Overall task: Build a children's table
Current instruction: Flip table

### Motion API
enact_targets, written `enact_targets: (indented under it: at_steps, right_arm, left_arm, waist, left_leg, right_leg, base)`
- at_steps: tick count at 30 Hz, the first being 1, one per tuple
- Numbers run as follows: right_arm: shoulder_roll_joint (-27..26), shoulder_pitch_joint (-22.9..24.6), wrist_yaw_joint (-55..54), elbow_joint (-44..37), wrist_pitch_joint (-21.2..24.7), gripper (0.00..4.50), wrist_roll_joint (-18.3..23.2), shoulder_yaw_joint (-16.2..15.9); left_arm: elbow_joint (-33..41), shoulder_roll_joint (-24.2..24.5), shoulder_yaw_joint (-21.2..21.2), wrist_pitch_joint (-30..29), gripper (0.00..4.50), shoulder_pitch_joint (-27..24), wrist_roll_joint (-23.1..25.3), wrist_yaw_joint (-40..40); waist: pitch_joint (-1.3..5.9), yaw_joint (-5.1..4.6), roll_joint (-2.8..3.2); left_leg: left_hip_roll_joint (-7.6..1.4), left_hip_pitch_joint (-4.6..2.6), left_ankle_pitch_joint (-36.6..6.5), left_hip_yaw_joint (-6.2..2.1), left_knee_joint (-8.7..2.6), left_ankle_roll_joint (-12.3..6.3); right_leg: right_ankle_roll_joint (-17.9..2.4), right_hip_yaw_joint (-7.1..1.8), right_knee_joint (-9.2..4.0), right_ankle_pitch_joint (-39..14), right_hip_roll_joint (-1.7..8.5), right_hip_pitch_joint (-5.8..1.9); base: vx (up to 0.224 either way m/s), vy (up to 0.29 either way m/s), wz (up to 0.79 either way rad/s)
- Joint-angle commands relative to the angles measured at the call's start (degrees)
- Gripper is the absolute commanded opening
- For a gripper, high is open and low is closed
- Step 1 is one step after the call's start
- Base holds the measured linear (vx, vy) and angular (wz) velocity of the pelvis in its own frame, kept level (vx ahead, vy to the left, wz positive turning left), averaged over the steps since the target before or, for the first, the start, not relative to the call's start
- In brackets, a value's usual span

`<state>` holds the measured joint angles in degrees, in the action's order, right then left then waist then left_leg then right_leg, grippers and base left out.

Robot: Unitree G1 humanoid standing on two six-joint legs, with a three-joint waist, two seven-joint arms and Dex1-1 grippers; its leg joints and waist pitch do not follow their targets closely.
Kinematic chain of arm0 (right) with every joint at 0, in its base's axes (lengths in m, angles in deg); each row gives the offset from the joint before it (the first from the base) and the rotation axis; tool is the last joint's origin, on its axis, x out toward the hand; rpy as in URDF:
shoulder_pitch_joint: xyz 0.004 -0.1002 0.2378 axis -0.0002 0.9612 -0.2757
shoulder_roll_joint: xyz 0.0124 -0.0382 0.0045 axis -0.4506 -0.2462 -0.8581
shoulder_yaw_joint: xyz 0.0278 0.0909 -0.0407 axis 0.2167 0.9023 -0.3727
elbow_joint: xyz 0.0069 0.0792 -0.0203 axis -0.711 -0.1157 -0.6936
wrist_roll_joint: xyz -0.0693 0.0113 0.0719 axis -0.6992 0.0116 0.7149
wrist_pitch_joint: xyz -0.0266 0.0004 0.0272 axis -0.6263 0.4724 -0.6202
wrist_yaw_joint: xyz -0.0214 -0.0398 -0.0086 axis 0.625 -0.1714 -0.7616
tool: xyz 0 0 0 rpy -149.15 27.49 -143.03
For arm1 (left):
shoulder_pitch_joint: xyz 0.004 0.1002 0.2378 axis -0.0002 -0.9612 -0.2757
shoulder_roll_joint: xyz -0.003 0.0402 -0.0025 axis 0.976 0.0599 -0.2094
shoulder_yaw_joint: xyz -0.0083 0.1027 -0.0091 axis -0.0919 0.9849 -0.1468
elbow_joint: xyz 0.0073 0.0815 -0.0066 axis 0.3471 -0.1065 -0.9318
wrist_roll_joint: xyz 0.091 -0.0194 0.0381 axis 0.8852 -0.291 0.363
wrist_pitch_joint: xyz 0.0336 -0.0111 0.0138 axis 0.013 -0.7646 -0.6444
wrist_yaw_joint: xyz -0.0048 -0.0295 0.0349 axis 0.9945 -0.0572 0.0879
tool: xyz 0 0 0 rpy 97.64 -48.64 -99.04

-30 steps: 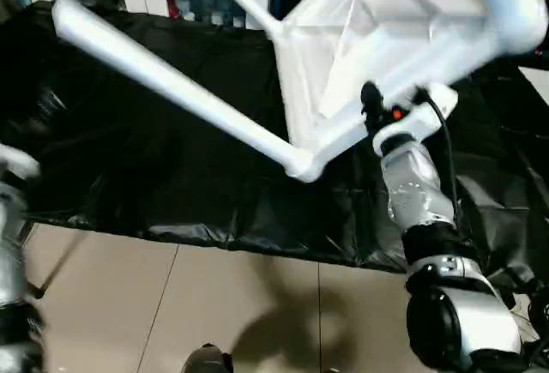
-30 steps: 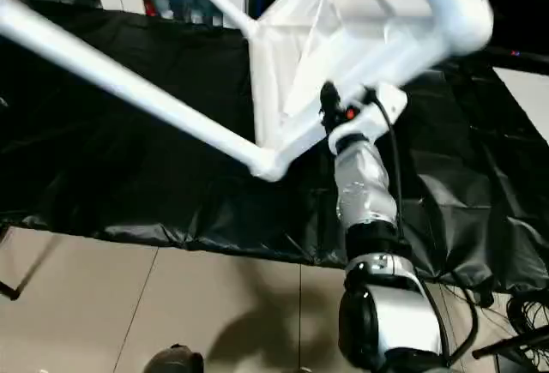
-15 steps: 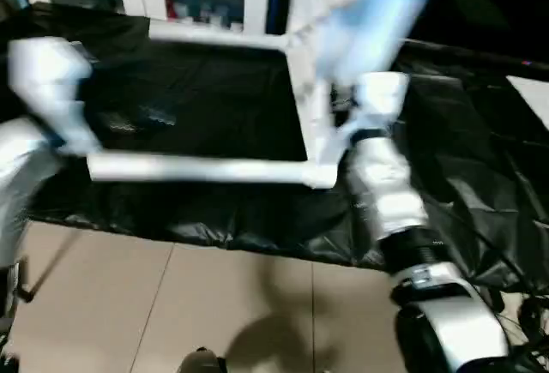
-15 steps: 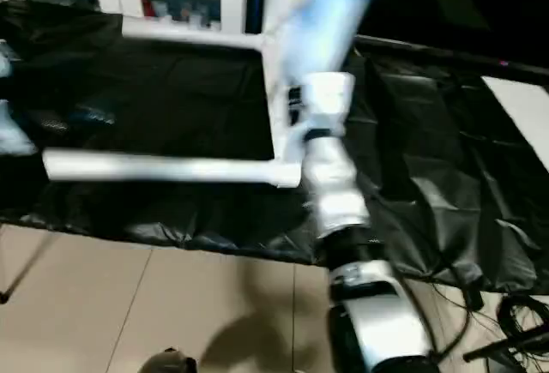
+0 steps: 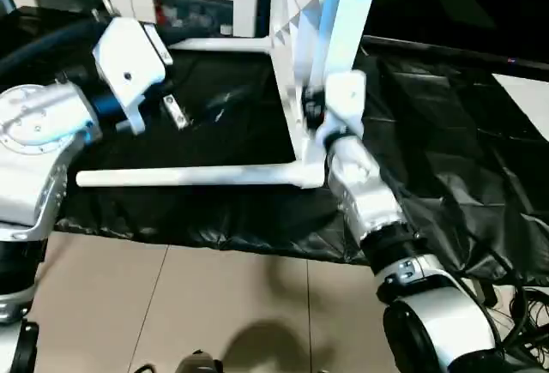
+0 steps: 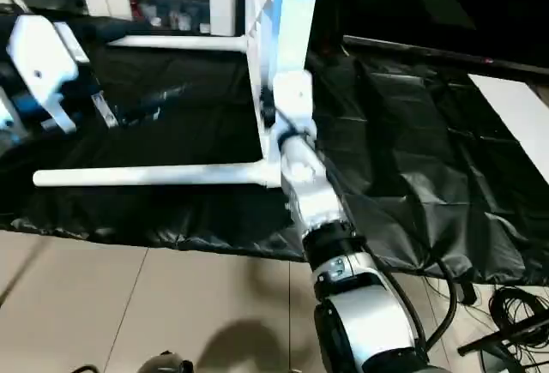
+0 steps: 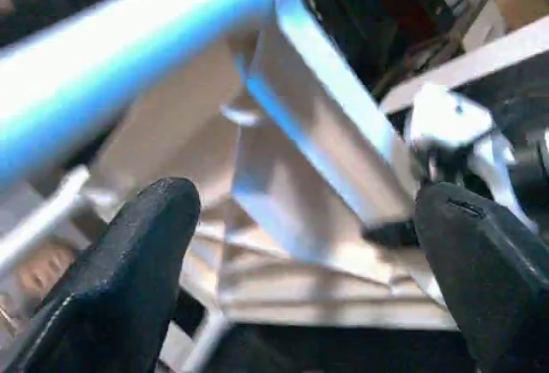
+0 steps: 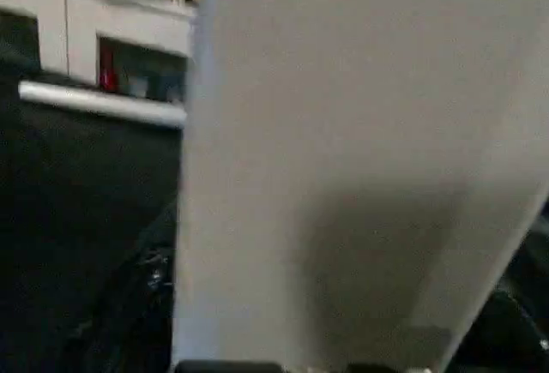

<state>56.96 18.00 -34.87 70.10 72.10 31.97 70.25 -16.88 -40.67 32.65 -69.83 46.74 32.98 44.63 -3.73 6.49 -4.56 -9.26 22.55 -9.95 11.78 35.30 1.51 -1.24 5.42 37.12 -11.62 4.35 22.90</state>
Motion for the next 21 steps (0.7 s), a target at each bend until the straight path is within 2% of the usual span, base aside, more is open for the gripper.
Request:
enact_targets:
  at_steps: [1, 5, 12, 14, 15, 20, 21]
  right_arm:
    - [1.81, -0.51, 0.10, 0.99, -0.07, 3.03, 0.83, 1.79]
    - [2.35, -1.34, 1.77, 2.58, -0.77, 3.03, 2.11, 2.89]
    - [1.95, -1.95, 2.73, 3.68, -1.90, 3.03, 2.38, 2.50]
    - [1.59, -2.15, 2.92, 3.84, -2.31, 3.03, 2.62, 2.64]
    - [1.39, -2.40, 3.07, 3.79, -2.42, 3.03, 2.71, 2.69]
    - [0.93, -3.51, 4.52, 3.95, -4.29, 3.03, 3.17, 2.61]
    - [0.85, -3.70, 4.79, 4.00, -4.75, 3.03, 3.28, 2.63]
  left_arm:
    - [0.38, 0.53, -0.20, 5.42, 4.50, 1.86, 4.27, -1.39]
    - [-4.37, 1.98, -0.42, 14.73, 4.50, 5.02, 13.90, -7.80]
    - [-8.01, 1.72, -1.27, 23.25, 4.50, 6.01, 21.59, -14.21]
    - [-9.86, 1.77, -1.00, 23.87, 4.50, 6.35, 24.29, -16.90]
    - [-11.17, 2.29, -0.79, 23.40, 4.50, 6.76, 27.25, -19.80]
    - [-16.78, 3.49, -0.94, 19.99, 4.50, 8.63, 32.59, -24.61]
    - [-17.73, 3.54, -1.13, 19.76, 4.50, 8.98, 33.06, -25.35]
  waist:
    - [3.87, -0.18, 1.44]
    - [3.85, -0.11, 1.50]
    - [4.08, -0.13, 1.59]
    - [4.12, -0.16, 1.69]
    - [4.09, -0.24, 1.68]
    - [4.04, -0.27, 1.84]
    - [4.08, -0.32, 2.09]
  left_leg:
    - [-4.71, -2.25, -17.30, -2.72, -5.61, 8.23]
    - [-4.69, -2.33, -18.55, -2.83, -5.60, 8.25]
    - [-4.84, -2.23, -17.28, -2.84, -5.51, 8.07]
    - [-4.81, -2.23, -16.94, -2.82, -5.47, 7.90]
    - [-4.78, -2.25, -17.34, -2.78, -5.46, 7.79]
    - [-4.80, -2.40, -18.43, -2.89, -5.48, 7.75]
    - [-4.78, -2.45, -18.79, -2.94, -5.45, 7.88]
  right_leg:
    - [-5.94, -4.36, -4.06, -9.92, 5.55, -1.71]
    - [-5.45, -4.42, -4.14, -11.29, 5.66, -1.67]
    - [-7.21, -4.26, -3.72, -8.49, 5.81, -1.63]
    - [-7.63, -4.23, -3.62, -7.52, 5.71, -1.62]
    - [-7.70, -4.26, -3.64, -7.67, 5.63, -1.56]
    - [-8.12, -4.24, -3.77, -8.98, 5.77, -1.35]
    - [-8.18, -4.22, -3.73, -8.69, 5.71, -1.31]
  base:
    - [0.000, 0.000, 0.00]
    - [0.000, 0.000, 0.00]
    - [0.000, 0.000, 0.00]
    - [0.000, 0.000, 0.00]
    - [0.000, 0.000, 0.00]
    - [0.000, 0.000, 0.00]
    - [0.000, 0.000, 0.00]
